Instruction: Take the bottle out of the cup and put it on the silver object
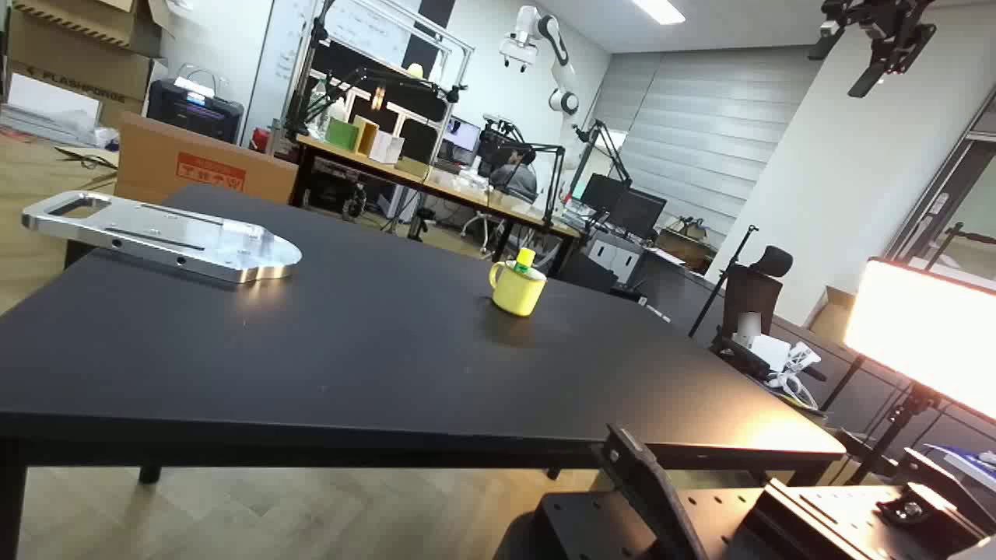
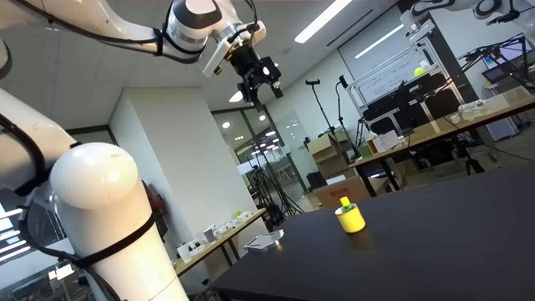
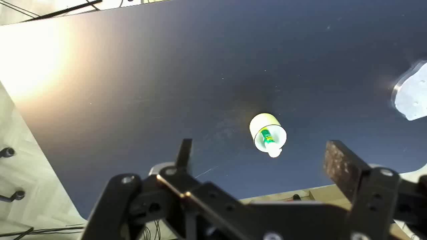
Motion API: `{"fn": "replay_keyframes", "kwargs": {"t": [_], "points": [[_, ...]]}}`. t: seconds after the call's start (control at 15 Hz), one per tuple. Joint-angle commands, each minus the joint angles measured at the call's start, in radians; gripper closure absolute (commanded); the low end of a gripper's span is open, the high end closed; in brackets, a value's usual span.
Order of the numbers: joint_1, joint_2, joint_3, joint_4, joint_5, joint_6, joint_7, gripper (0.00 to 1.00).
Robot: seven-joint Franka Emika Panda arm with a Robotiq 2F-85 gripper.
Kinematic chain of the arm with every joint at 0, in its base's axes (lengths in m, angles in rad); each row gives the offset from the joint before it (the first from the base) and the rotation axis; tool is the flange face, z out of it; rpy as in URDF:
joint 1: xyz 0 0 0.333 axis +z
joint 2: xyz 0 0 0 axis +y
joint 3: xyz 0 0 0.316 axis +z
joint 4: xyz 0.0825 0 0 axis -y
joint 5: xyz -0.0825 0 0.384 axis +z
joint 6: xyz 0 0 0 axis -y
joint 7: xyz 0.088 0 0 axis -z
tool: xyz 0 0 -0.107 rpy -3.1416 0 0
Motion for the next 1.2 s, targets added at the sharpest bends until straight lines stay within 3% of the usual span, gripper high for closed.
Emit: {"fn": "replay_keyframes", "kwargs": {"t": [0.0,0.47,0.6,0.93,1.13], "points": [[-0.011,0.002,0.009,0.002,0.006,0.000,-0.005,0.00],[-0.011,0.000,0.009,0.002,0.006,0.001,-0.005,0.00],[0.005,0.043,-0.010,0.014,0.016,0.012,-0.063,0.00],[0.062,0.291,-0.087,0.116,0.101,0.007,-0.376,0.00],[0.057,0.480,-0.078,0.210,0.119,0.031,-0.495,0.00]]}}
